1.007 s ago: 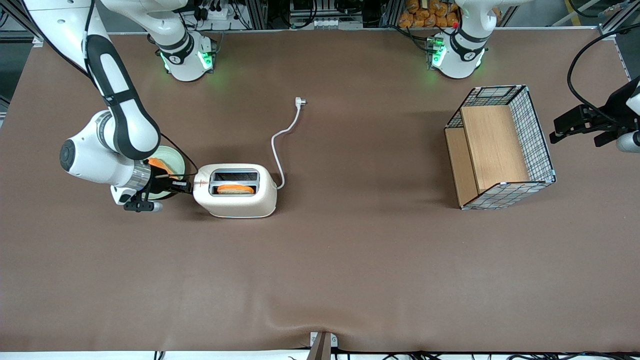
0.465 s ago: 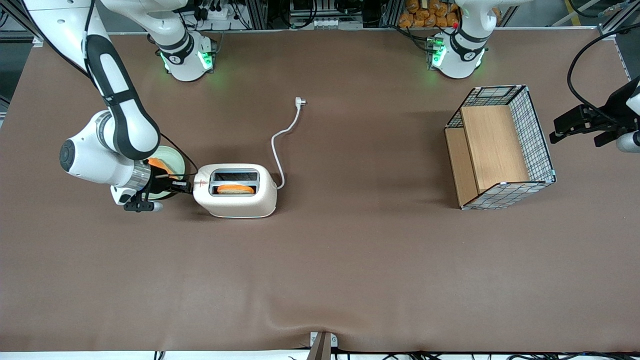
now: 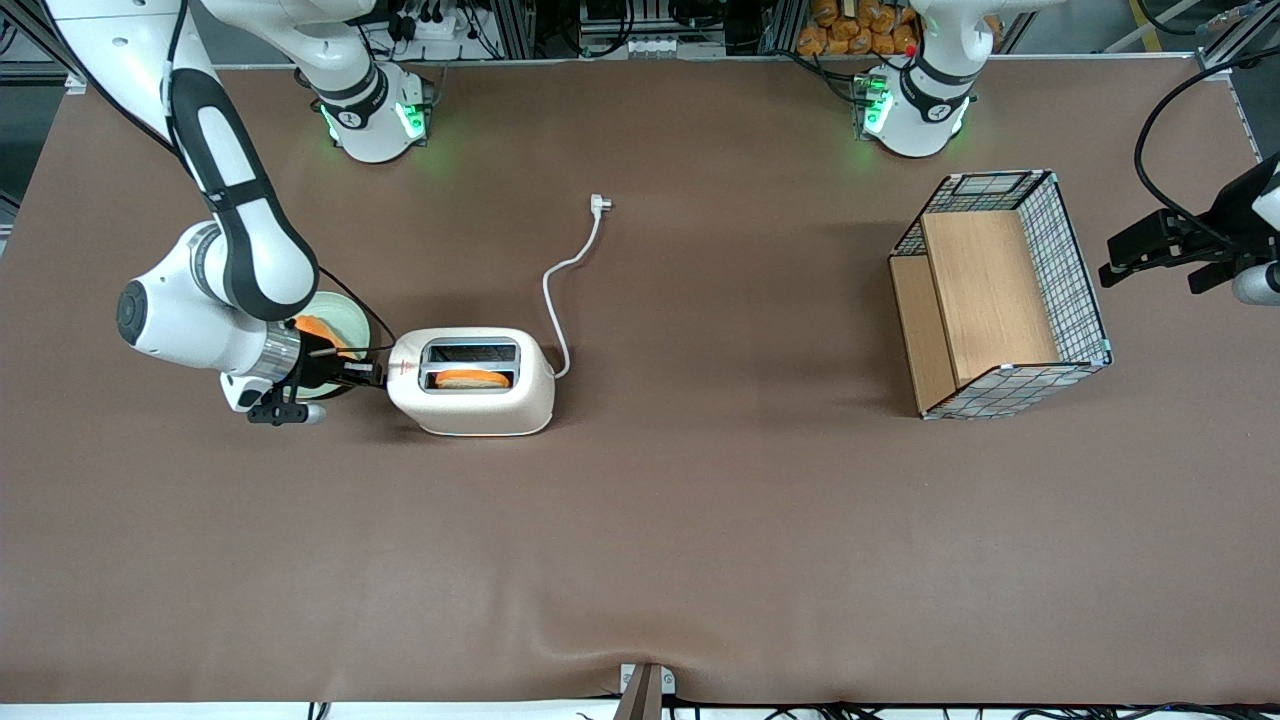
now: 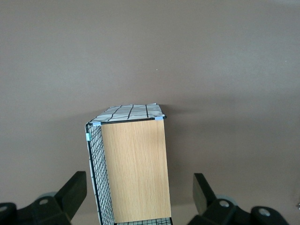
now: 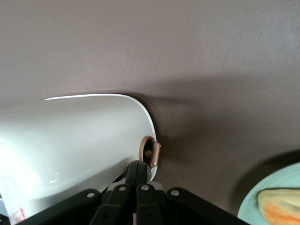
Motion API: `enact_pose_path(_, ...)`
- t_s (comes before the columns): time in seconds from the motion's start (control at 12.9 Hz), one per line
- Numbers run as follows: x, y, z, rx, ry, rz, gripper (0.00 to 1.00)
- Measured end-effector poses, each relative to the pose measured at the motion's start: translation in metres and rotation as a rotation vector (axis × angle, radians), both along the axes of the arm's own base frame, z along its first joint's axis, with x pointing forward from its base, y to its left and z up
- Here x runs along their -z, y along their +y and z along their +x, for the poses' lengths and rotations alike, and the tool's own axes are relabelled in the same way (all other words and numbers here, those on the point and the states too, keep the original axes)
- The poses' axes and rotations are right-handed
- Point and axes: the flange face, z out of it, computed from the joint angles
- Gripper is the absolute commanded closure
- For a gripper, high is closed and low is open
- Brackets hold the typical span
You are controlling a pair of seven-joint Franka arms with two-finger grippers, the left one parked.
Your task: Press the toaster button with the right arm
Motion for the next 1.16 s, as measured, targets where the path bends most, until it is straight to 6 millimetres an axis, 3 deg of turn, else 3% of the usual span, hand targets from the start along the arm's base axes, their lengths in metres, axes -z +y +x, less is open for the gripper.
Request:
enact_pose_path(0.85, -0.018, 0.000, 0.012, -0.032, 0.009, 0.034, 1.00)
enact_pose_path(1.16, -0.039, -0.018, 0.025, -0.073, 0.015, 0.026, 1.00)
